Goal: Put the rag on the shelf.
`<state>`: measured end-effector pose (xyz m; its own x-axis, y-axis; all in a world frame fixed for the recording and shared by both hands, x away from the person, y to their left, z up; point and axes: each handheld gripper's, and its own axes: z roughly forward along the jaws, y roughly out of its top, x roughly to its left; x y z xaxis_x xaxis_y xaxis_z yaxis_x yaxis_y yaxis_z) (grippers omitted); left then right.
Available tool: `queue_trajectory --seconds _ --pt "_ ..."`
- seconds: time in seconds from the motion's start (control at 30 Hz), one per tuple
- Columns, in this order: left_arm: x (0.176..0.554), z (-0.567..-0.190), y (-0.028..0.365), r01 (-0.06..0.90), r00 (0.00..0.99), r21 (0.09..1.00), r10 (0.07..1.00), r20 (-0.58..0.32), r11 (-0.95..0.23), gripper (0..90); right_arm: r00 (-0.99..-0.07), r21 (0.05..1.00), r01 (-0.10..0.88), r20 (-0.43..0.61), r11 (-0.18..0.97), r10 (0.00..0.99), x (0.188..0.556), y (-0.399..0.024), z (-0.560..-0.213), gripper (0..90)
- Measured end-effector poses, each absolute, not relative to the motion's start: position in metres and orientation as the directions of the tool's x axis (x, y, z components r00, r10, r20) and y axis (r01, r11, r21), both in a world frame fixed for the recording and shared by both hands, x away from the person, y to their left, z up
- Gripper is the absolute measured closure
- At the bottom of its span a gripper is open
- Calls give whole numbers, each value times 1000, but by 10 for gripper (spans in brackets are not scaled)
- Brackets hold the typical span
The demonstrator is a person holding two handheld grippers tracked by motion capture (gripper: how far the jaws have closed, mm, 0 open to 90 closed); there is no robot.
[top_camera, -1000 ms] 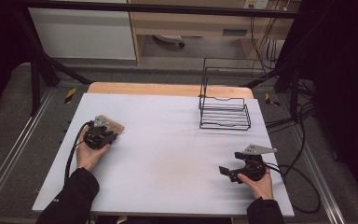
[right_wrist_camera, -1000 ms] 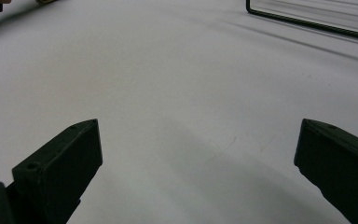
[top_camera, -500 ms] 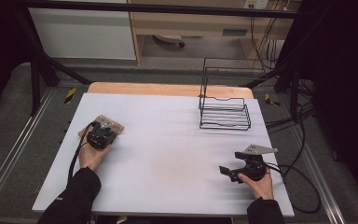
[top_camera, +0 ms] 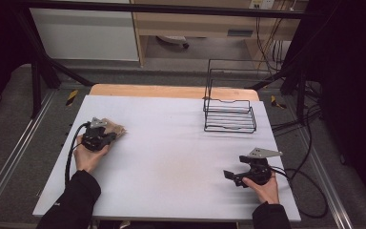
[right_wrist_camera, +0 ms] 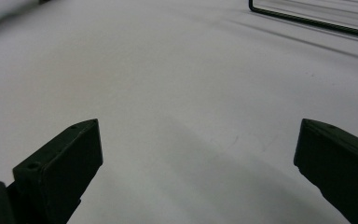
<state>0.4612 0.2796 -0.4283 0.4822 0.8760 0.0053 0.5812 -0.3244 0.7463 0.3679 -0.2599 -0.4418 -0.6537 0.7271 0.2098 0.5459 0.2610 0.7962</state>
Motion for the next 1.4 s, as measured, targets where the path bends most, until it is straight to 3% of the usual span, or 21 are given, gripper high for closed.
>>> queue_trajectory --seconds 0.53,1.1,1.4 --pt "442 -413 251 566 555 760 829 -65 -319 863 -652 795 549 215 258 727 368 -259 -442 15" --pt "405 -408 190 495 692 762 719 -57 -417 862 -654 793 548 208 265 727 367 -259 -442 16" --pt "383 -410 177 480 730 761 679 -71 -436 859 -654 795 546 207 265 728 367 -258 -442 16"
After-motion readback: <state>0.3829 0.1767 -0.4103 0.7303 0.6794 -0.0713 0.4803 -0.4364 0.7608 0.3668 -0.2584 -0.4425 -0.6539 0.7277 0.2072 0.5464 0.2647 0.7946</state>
